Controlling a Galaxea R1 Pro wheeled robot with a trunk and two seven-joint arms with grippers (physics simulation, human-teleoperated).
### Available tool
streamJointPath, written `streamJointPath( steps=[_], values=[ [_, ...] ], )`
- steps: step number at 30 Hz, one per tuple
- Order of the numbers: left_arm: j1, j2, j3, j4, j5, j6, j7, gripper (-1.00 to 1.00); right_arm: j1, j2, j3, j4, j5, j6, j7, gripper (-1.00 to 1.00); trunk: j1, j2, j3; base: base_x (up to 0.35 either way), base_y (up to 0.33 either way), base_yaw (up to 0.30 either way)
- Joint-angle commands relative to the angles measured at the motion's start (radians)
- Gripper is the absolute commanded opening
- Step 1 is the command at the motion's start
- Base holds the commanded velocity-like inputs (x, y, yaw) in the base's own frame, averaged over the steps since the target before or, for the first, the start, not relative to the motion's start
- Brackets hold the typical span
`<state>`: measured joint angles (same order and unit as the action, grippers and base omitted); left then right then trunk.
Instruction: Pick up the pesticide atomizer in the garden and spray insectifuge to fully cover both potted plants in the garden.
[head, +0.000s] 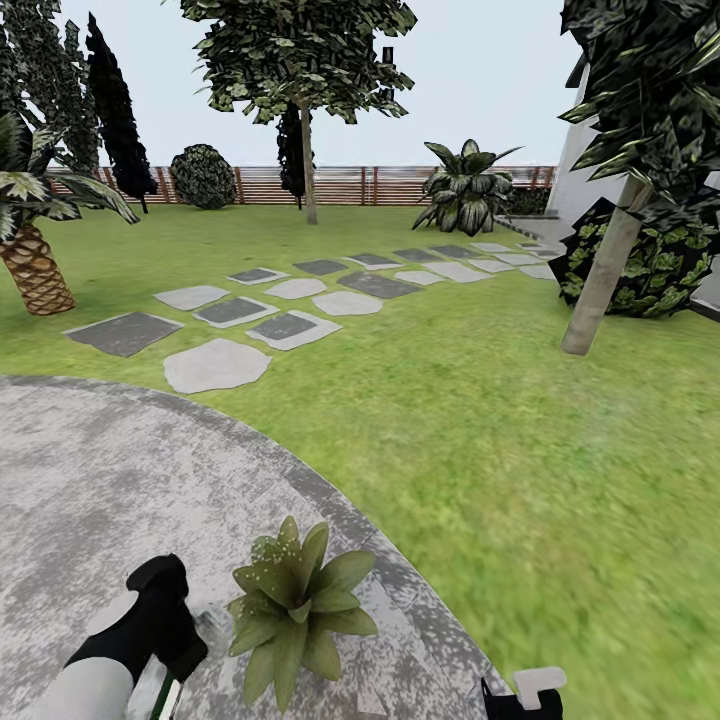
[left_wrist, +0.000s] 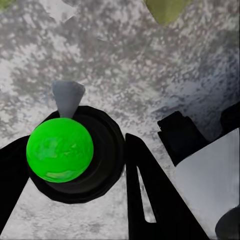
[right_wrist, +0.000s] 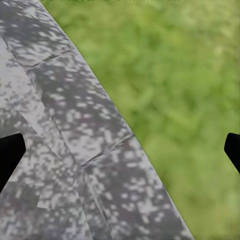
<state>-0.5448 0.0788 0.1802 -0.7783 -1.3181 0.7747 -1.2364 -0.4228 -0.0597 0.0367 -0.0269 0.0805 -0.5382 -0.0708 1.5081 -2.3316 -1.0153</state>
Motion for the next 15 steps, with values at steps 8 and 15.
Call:
streamJointPath(
  steps=[8,15],
  values=[
    [-0.005,0.018,-0.002,-0.001,-0.096,0.001,-0.052,-1.00,-0.001,0.001,0.003,-0.001,0.007,-0.002,-0.007,1.00,0.000,0.000,-0.001,0.000,0.000,0.000],
    [-0.022,0.000,0.001,-0.006,-0.095,0.003,-0.055,-1.00,-0.001,0.005,0.003,-0.001,0.007,-0.002,-0.007,1.00,0.000,0.000,-0.001,0.000,0.000,0.205]
  ],
)
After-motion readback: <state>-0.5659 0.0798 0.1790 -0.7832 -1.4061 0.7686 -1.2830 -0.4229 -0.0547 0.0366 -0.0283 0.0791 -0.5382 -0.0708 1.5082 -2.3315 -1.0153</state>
